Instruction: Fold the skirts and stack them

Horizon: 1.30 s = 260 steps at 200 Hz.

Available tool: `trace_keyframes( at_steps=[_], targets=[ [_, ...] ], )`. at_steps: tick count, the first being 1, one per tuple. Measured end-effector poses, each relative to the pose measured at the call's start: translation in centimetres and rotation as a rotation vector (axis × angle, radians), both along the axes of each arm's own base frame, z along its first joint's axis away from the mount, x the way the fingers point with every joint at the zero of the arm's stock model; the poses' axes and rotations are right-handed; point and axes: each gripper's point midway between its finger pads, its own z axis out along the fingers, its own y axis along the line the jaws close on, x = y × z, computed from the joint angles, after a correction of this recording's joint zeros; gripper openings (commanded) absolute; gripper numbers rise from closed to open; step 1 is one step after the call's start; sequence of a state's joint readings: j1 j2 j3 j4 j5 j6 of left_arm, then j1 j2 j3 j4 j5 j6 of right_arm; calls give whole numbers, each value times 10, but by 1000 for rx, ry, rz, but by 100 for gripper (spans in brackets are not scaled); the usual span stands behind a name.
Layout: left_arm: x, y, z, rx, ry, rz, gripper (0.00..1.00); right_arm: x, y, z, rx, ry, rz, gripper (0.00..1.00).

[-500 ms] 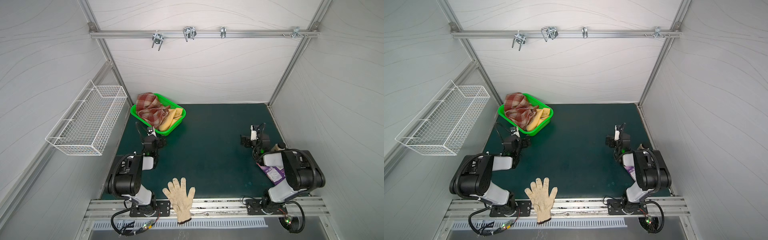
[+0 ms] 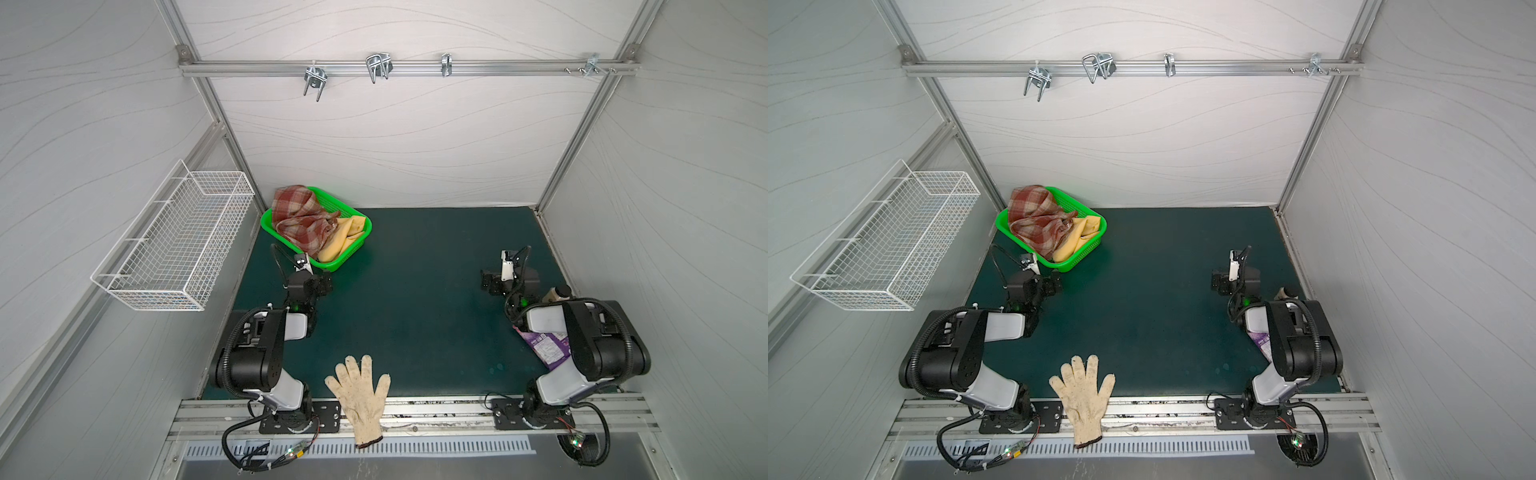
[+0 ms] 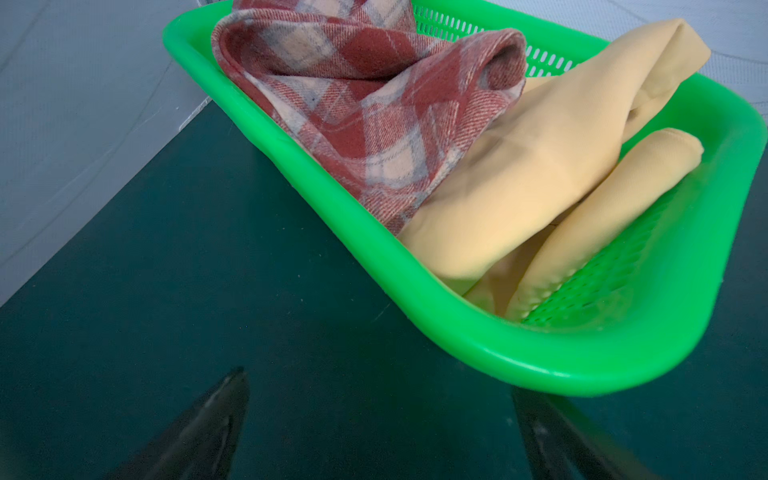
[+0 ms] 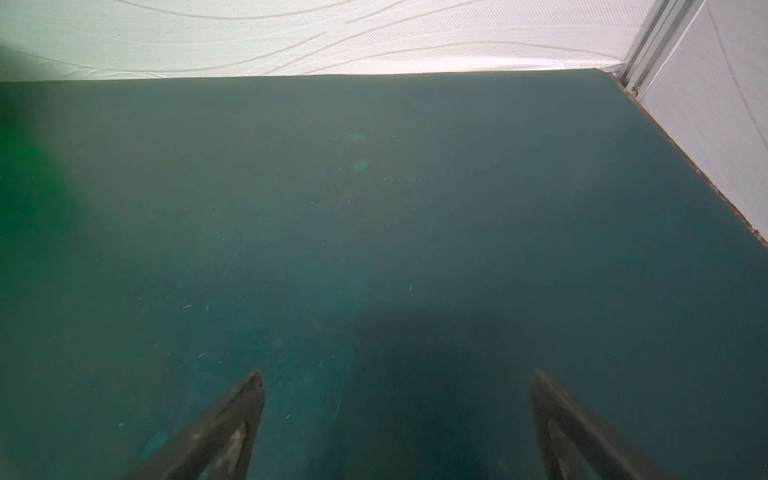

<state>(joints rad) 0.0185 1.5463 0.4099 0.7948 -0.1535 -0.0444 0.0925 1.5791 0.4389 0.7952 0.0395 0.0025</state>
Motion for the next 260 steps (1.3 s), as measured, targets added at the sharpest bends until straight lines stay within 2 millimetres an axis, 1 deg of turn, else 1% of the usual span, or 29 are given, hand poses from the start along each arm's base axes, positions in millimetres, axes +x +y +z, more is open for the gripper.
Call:
trace_keyframes(
  at_steps=[116, 148, 164, 179, 193, 218, 238, 260],
  targets=[
    [0, 0, 0, 0, 0, 0, 99, 0, 1, 0, 6, -1, 11, 99],
    [0, 2, 1, 1, -2, 16, 99, -2, 0, 6, -43, -13, -48, 99],
    [-3, 6, 3, 3, -8, 37, 99, -5, 5, 22, -79, -48, -59, 99],
    [-8, 9, 9, 5, -14, 54, 99, -8, 17, 45, -118, -111, -51, 99],
    [-14, 10, 17, 3, -10, 65, 99, -13, 28, 62, -140, -149, -39, 99],
    [-20, 13, 44, -6, -32, 89, 99, -20, 45, 86, -137, -191, -7, 99],
    [-28, 14, 66, -23, -63, 109, 99, -21, 57, 106, -120, -197, 9, 99],
    [-38, 11, 78, -35, -52, 128, 99, -22, 76, 130, -90, -208, 48, 99]
  ],
)
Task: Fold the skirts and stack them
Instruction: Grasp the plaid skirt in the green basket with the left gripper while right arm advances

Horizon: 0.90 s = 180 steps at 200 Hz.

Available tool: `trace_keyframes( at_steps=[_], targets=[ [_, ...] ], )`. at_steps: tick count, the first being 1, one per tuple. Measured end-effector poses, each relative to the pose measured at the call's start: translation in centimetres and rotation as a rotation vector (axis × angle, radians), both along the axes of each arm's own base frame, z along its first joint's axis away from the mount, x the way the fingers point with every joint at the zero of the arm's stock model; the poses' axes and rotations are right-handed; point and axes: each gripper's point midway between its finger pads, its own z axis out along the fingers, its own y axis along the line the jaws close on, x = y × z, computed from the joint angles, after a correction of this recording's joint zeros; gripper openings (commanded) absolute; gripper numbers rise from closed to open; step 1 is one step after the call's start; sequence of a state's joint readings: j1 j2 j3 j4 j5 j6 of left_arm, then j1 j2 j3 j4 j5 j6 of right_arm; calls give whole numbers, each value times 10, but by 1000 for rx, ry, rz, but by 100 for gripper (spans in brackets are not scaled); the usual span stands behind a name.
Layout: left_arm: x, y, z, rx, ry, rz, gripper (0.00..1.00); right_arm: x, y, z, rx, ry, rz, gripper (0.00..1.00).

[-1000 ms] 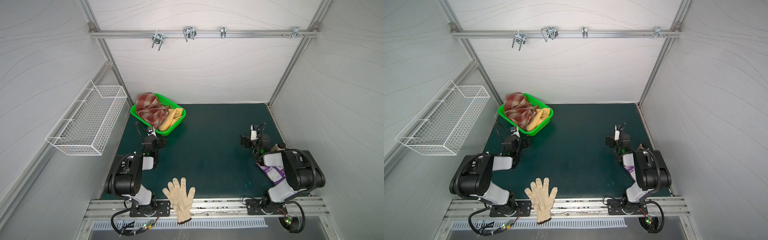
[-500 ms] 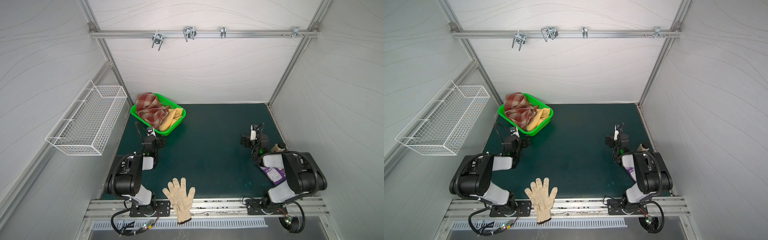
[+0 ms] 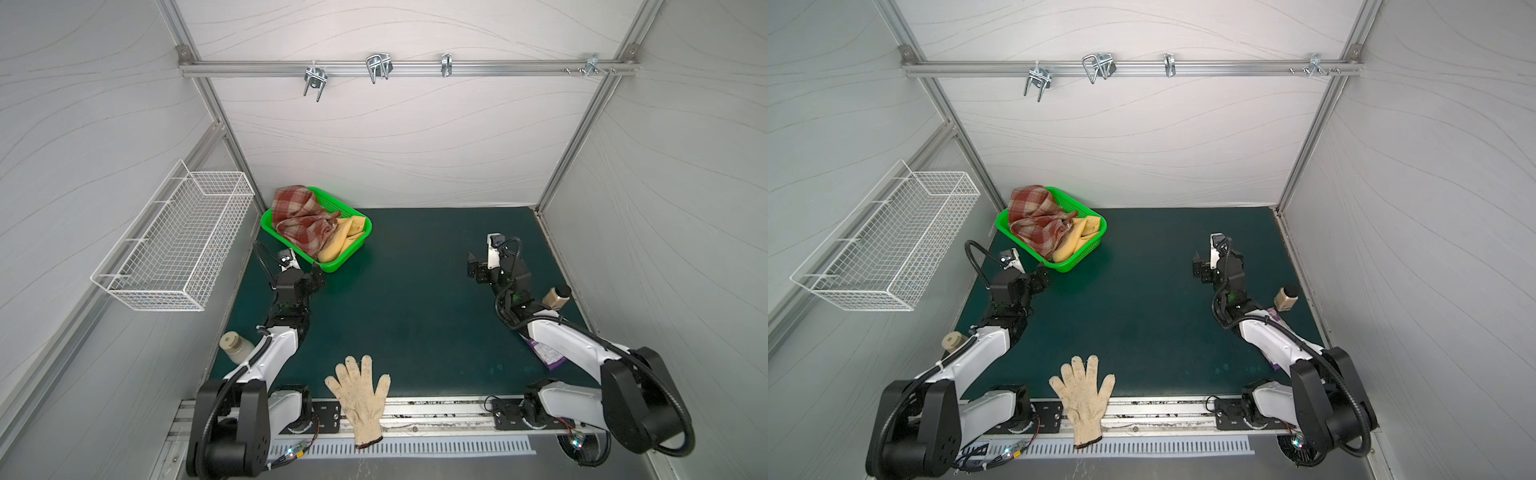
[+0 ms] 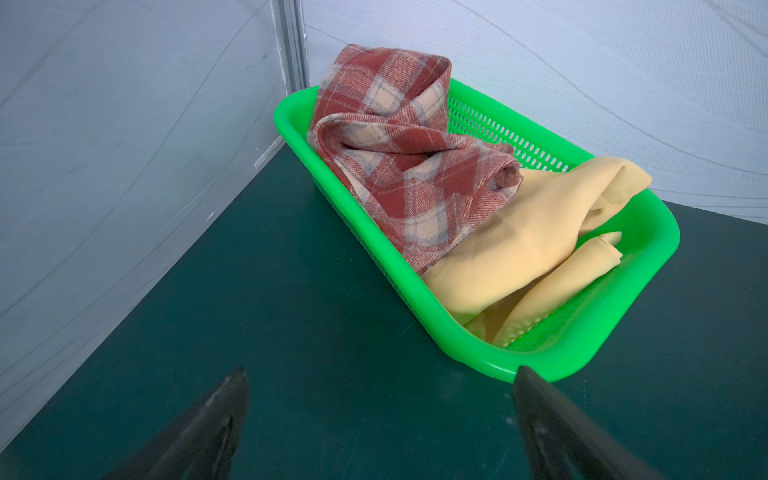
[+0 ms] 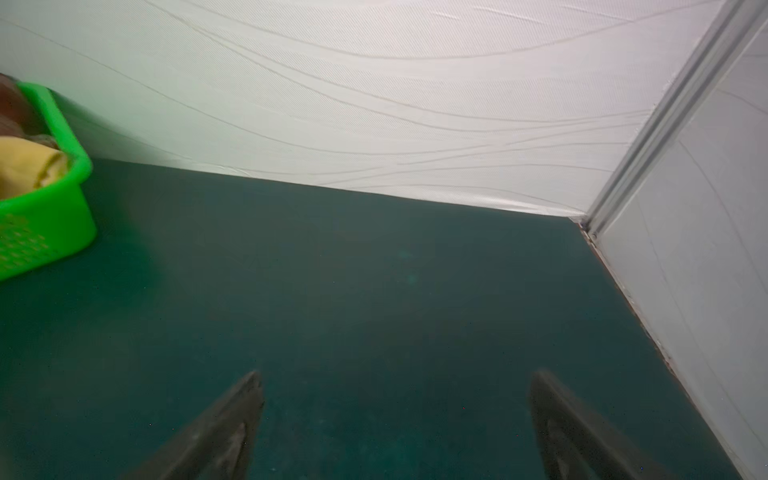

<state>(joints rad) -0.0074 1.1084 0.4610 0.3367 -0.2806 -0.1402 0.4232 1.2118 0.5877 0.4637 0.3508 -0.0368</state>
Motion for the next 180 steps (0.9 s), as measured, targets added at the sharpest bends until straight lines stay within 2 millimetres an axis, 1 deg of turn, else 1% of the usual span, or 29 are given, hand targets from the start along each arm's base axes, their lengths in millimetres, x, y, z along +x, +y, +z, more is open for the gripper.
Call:
trace_keyframes(
  at_steps=[20, 31, 44, 63, 76, 89, 115, 129, 153, 180],
  targets=[
    [4, -13, 9, -5, 55, -17, 99, -7, 15, 15, 25, 6, 45, 99],
    [9, -20, 20, -25, 81, -24, 99, -10, 23, 19, 45, 31, 73, 99],
    [19, -26, 37, -61, 104, -23, 99, -12, 32, 24, 80, 63, 109, 99],
    [38, -33, 59, -121, 134, -23, 99, -16, 45, 32, 135, 108, 152, 99],
    [48, -37, 65, -160, 158, -22, 99, -19, 53, 38, 160, 129, 173, 99],
    [55, -40, 65, -193, 191, -16, 99, -22, 60, 43, 180, 149, 188, 99],
    [68, -44, 52, -240, 269, 7, 99, -27, 70, 52, 204, 191, 210, 99],
    [78, -47, 46, -263, 311, 12, 99, -28, 72, 55, 216, 217, 213, 99],
    [100, -53, 39, -293, 353, 15, 99, -28, 77, 52, 228, 269, 222, 99],
    [124, -58, 29, -311, 379, 11, 98, -31, 81, 40, 234, 330, 227, 99]
  ],
)
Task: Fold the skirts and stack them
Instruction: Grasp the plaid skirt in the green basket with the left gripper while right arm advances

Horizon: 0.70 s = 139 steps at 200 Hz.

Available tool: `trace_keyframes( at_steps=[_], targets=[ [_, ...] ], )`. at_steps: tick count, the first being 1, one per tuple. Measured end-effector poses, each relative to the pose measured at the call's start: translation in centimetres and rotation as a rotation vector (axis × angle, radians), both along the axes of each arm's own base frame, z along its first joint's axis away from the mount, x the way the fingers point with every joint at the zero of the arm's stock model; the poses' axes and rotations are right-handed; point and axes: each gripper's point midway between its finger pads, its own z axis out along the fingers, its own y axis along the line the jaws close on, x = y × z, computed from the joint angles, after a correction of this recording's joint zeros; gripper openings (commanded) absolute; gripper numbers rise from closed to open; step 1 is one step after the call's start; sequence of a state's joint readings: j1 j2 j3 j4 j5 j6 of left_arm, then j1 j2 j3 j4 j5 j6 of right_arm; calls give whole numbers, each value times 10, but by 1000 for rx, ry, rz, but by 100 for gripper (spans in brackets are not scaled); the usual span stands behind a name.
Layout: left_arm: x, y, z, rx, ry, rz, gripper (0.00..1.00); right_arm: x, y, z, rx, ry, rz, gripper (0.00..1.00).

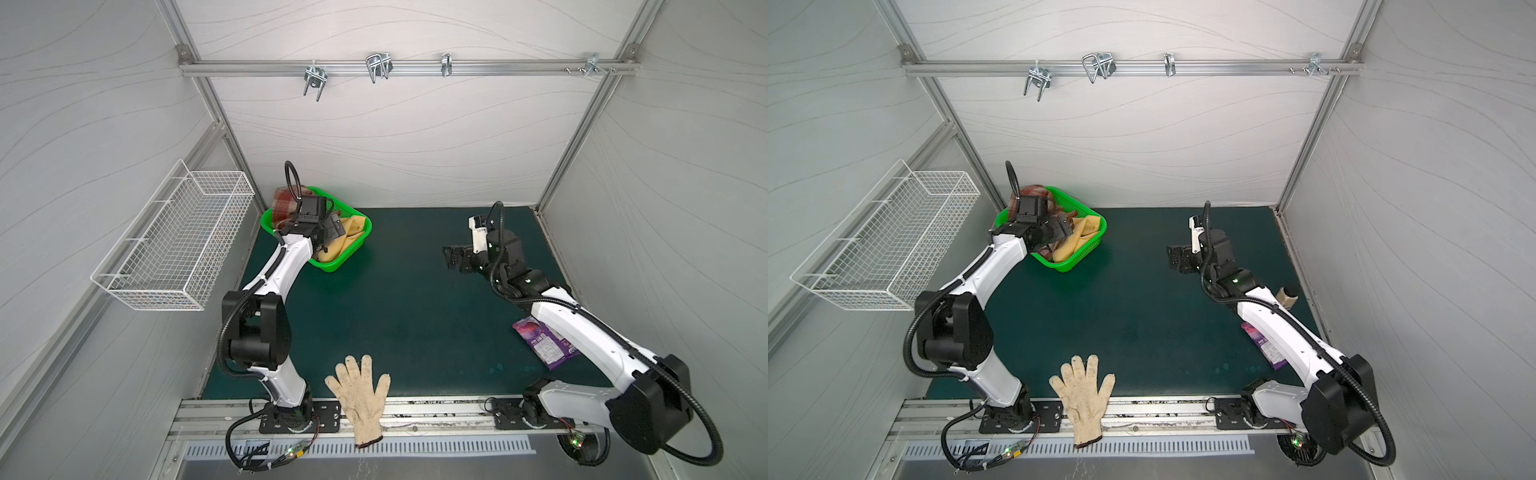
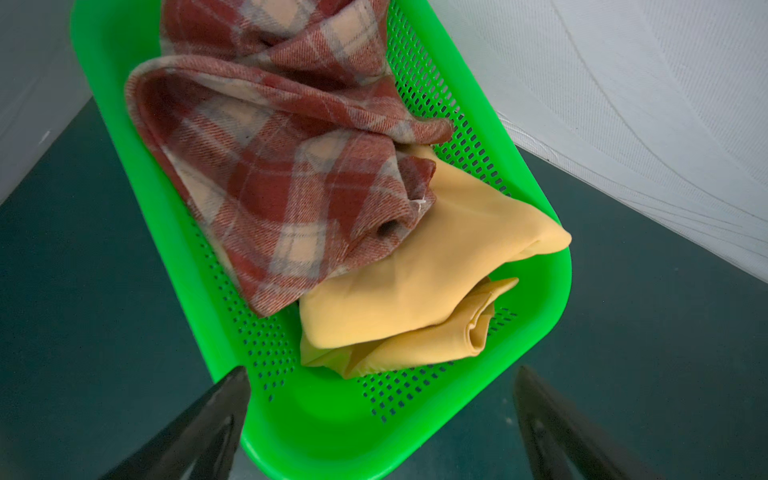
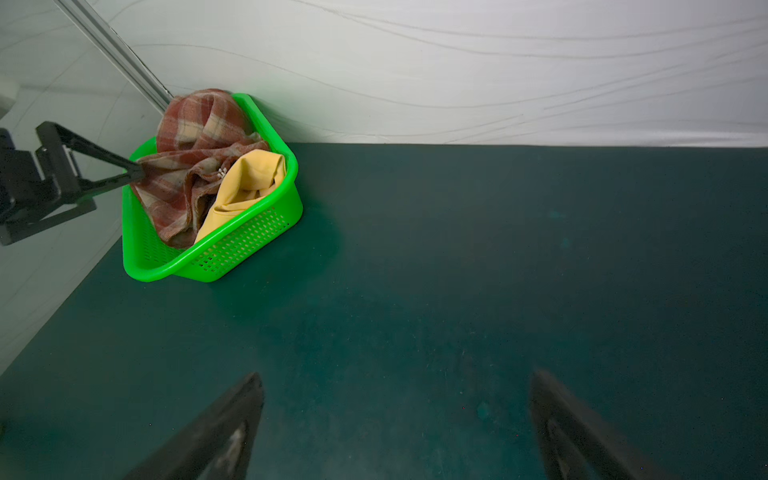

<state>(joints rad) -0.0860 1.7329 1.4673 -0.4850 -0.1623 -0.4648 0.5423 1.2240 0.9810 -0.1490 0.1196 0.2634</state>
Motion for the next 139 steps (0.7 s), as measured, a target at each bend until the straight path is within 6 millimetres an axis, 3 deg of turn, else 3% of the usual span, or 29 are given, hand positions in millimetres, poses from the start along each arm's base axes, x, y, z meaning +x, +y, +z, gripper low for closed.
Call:
trace_keyframes(
  at_steps=[47, 86, 139],
  targets=[
    [35, 3, -40, -18, 94, 12, 91, -2, 3, -9, -10, 31, 14, 99],
    [36, 17, -76, -39, 175, 41, 86, -1, 8, -19, -15, 59, 30, 99],
    [59, 25, -71, -23, 154, 34, 82, -3, 12, -21, 5, 76, 44, 99]
  ],
)
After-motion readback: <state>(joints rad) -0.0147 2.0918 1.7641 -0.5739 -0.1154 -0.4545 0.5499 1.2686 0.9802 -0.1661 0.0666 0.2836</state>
